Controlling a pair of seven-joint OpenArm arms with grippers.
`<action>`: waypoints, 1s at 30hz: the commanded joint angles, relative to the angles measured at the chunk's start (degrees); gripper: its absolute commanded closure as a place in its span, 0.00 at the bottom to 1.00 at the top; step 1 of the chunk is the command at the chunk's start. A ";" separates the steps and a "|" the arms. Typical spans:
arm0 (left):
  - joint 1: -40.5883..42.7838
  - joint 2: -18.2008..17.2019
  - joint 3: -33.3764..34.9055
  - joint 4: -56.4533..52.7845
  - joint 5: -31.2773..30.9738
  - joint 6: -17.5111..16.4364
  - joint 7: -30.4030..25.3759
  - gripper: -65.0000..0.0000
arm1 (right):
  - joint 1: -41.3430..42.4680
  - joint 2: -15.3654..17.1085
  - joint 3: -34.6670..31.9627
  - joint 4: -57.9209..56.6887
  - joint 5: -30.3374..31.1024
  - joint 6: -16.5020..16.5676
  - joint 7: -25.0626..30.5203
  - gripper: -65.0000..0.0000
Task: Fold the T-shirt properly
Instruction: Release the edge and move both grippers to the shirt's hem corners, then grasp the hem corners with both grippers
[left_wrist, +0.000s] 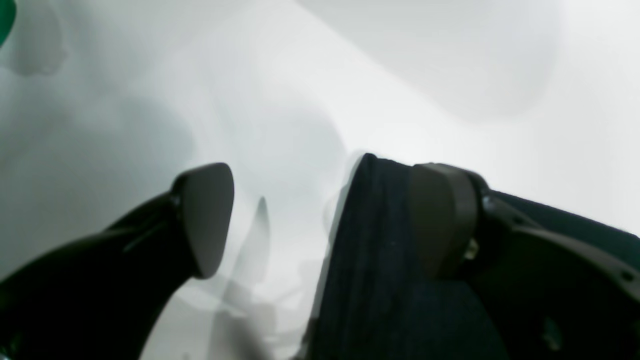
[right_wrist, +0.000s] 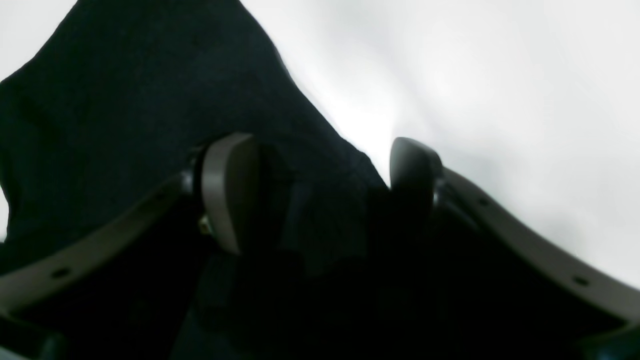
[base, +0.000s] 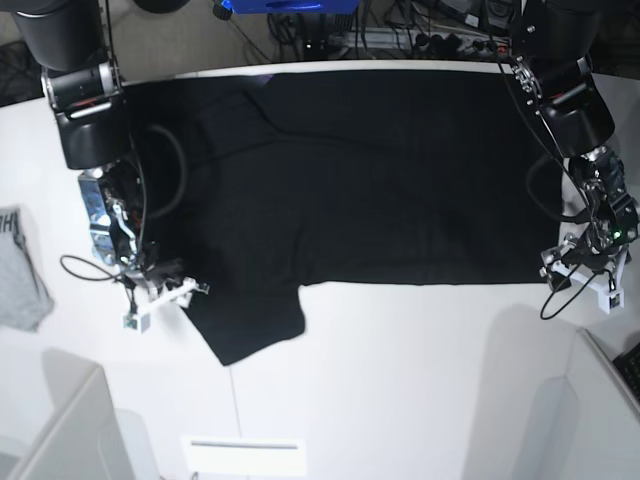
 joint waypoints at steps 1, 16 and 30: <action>-1.72 -1.20 -0.18 -0.01 -0.05 0.01 -0.75 0.19 | 0.64 0.42 0.14 0.38 0.68 0.17 -1.56 0.50; -3.65 -0.85 0.34 -9.59 -0.05 0.01 -9.71 0.19 | 0.02 -0.64 0.22 0.38 0.86 0.17 -1.56 1.00; -8.14 -0.85 8.26 -17.59 -0.14 0.01 -9.80 0.19 | 0.02 -0.73 0.40 0.38 0.86 0.17 -1.65 1.00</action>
